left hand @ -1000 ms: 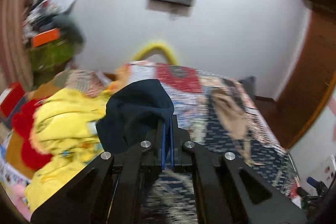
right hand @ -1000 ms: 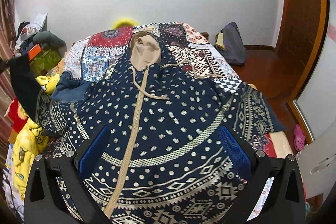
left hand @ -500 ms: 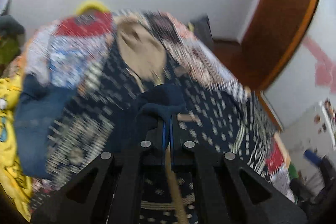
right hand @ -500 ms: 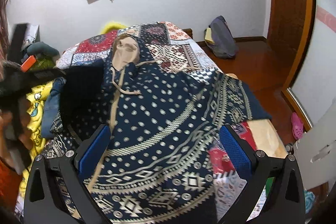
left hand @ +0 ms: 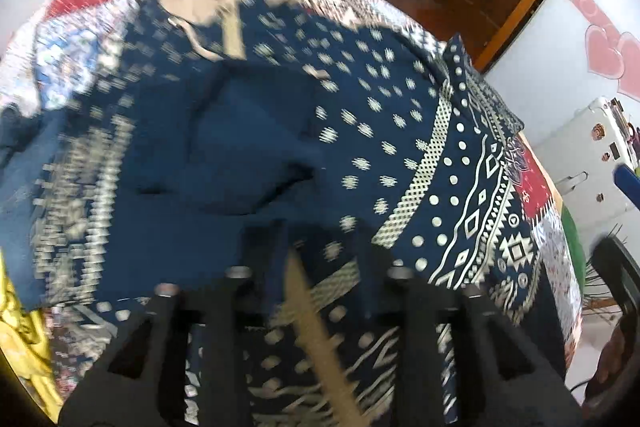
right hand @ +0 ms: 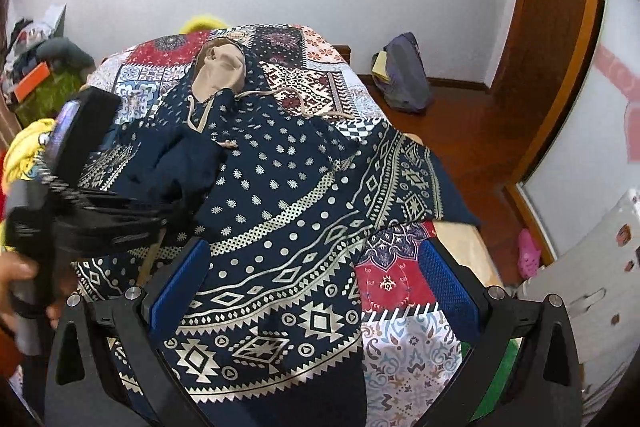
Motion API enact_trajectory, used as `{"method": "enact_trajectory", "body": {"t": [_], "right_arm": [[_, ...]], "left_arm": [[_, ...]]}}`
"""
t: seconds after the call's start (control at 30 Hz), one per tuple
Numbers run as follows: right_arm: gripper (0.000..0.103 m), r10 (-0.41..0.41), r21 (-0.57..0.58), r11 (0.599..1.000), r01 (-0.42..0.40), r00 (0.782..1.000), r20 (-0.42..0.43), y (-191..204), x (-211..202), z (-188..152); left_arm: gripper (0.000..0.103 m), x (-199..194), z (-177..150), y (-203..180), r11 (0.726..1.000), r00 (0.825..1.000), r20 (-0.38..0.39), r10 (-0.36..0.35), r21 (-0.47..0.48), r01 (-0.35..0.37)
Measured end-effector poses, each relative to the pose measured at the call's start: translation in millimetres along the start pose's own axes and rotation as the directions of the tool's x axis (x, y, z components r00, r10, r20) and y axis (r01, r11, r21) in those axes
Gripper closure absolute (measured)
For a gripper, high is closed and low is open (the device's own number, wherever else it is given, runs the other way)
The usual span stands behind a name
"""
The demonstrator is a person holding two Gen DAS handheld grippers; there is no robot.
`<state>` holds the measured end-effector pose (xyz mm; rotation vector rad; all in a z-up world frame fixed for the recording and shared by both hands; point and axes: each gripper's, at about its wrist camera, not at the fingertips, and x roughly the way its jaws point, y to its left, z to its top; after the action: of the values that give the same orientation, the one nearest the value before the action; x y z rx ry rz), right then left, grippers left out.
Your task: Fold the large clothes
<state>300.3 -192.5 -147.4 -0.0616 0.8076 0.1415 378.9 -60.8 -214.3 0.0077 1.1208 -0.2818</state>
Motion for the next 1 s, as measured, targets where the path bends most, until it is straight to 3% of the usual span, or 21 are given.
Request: {"method": "enact_trajectory", "body": {"t": [0.1, 0.17, 0.3, 0.57, 0.77, 0.9, 1.0], "right_arm": [[0.000, 0.020, -0.014, 1.000, -0.020, 1.000, 0.009, 13, -3, 7], [0.000, 0.027, -0.036, 0.999, -0.026, 1.000, 0.014, 27, -4, 13], [0.000, 0.061, -0.096, 0.994, -0.060, 0.998, 0.007, 58, 1, 22], [0.000, 0.137, -0.205, 0.968, -0.146, 0.989, -0.057, 127, 43, 35], [0.002, 0.145, -0.275, 0.943, -0.189, 0.974, -0.172, 175, 103, 40], [0.002, 0.127, -0.318, 0.927, -0.198, 0.965, -0.228, 195, 137, 39], [0.012, 0.076, -0.360, 0.918, -0.167, 0.965, -0.252, 209, 160, 36]], "left_arm": [[0.047, -47, -12, 24, 0.996, 0.987, 0.130, 0.090, -0.022, -0.088], [0.044, -68, -14, 44, 0.992, 0.976, 0.178, 0.125, -0.049, -0.118], [0.039, -96, -27, 95, 0.983, 0.964, 0.213, 0.160, -0.121, -0.137], [0.039, -73, -51, 182, 0.948, 0.950, 0.140, 0.278, -0.198, -0.248], [0.039, -29, -71, 220, 0.936, 0.964, 0.044, 0.262, -0.256, -0.243], [0.038, -4, -76, 229, 0.932, 0.968, 0.020, 0.252, -0.273, -0.237], [0.038, 7, -78, 230, 0.934, 0.973, 0.015, 0.232, -0.283, -0.218]]}}
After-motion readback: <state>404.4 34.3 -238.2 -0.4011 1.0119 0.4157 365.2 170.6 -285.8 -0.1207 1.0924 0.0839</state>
